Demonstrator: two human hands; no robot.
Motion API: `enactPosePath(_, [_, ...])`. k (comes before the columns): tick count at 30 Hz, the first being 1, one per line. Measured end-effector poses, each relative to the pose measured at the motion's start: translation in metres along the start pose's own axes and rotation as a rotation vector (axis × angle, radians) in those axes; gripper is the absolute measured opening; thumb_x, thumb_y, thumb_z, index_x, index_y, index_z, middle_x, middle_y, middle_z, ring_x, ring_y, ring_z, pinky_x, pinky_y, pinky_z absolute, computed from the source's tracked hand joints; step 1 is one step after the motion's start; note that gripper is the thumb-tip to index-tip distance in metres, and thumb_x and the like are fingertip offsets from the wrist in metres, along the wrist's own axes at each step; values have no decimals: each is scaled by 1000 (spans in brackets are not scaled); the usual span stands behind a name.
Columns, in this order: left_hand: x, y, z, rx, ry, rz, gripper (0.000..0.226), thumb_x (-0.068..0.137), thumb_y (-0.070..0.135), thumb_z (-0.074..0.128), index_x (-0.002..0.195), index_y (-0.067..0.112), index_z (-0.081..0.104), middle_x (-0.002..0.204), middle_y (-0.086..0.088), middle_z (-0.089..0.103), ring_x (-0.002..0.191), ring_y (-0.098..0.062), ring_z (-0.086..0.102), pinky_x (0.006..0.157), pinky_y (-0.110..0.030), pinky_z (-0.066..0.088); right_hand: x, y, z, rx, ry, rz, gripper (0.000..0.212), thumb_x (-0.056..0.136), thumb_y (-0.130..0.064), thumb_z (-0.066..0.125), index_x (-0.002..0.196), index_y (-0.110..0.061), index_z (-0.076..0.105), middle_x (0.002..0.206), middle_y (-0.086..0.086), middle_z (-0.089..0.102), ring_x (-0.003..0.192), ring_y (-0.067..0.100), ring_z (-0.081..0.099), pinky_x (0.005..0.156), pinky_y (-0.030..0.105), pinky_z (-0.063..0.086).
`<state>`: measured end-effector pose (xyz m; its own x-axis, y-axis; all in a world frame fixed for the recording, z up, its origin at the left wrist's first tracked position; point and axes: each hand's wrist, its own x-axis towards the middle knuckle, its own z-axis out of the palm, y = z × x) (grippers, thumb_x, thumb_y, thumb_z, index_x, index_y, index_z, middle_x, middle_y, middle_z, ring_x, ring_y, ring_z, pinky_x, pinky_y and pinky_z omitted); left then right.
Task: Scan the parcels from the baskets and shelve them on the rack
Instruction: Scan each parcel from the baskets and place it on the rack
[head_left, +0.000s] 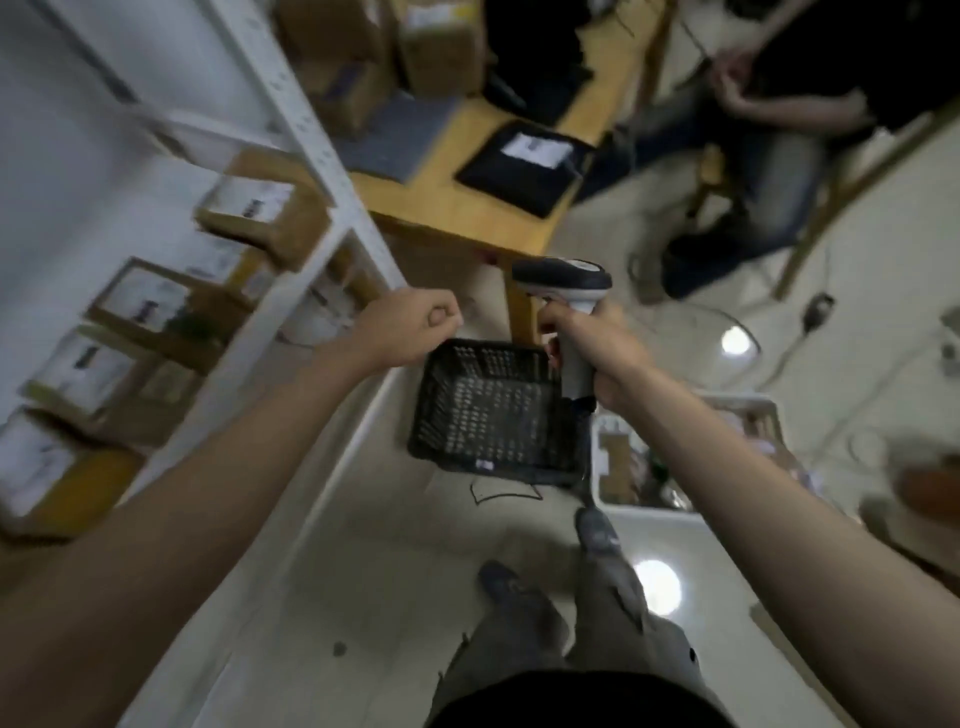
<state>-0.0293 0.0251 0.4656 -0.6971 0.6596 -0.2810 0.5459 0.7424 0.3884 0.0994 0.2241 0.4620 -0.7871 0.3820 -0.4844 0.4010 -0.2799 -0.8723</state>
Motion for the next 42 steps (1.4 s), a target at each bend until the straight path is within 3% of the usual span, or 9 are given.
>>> enactPosePath(6, [78, 76, 122, -23, -350, 99, 19, 101, 43, 51, 92, 32, 64, 76, -1, 70, 70, -21, 65, 65, -37, 51, 5, 85, -118, 130, 271, 196, 6, 92, -6, 62, 97, -8, 62, 72, 7, 59, 50, 12, 53, 48, 28, 46])
enactPosePath(10, [113, 117, 202, -41, -470, 96, 16, 100, 40, 56, 89, 31, 65, 70, 4, 68, 67, -16, 63, 66, -36, 50, 12, 142, -178, 219, 415, 290, 14, 92, -4, 61, 80, -11, 59, 70, 8, 57, 55, 18, 53, 56, 32, 45])
enactPosePath(19, [173, 157, 373, -25, -728, 14, 16, 101, 29, 57, 98, 18, 69, 74, 10, 60, 72, -14, 59, 69, -33, 46, 56, 261, -273, 336, 594, 441, 3, 93, -5, 62, 94, -8, 63, 70, 6, 57, 51, 13, 50, 46, 23, 44])
enactPosePath(22, [200, 169, 417, -35, -741, -5, 15, 98, 27, 59, 95, 18, 71, 77, 15, 60, 79, -11, 60, 68, -29, 45, 71, 297, -305, 360, 657, 512, 14, 94, -7, 62, 108, -3, 63, 77, 6, 60, 53, 12, 52, 47, 24, 46])
enactPosePath(27, [249, 196, 498, -52, -754, -29, 10, 97, 29, 62, 94, 22, 69, 81, 13, 63, 96, -19, 65, 79, -29, 49, 106, 351, -353, 441, 734, 569, 9, 94, -5, 60, 103, -4, 63, 78, 7, 59, 55, 15, 50, 47, 24, 45])
enactPosePath(31, [287, 226, 561, -77, -763, -9, 27, 95, 41, 63, 110, 20, 71, 111, 1, 71, 105, -19, 64, 94, -34, 51, 133, 393, -386, 499, 800, 592, 13, 94, -6, 61, 107, -5, 65, 78, 6, 61, 53, 12, 52, 49, 24, 46])
enactPosePath(37, [341, 263, 652, -106, -696, 6, 29, 88, 41, 74, 106, 28, 56, 94, 17, 57, 97, -14, 59, 80, -25, 48, 156, 450, -424, 587, 866, 597, 9, 92, -7, 63, 101, -6, 66, 76, 5, 62, 51, 11, 53, 49, 24, 47])
enactPosePath(40, [371, 273, 693, -91, -653, 64, 64, 79, 40, 80, 134, 21, 53, 137, 1, 55, 130, -19, 49, 107, -36, 43, 163, 476, -437, 615, 891, 619, 8, 92, -10, 63, 100, -8, 67, 77, 5, 62, 56, 12, 54, 52, 25, 48])
enactPosePath(42, [387, 280, 715, -57, -615, 75, 81, 74, 41, 83, 143, 21, 46, 146, -3, 47, 136, -20, 42, 110, -33, 36, 166, 492, -443, 644, 912, 626, 4, 92, -9, 63, 90, -12, 65, 74, 5, 61, 57, 14, 52, 52, 26, 48])
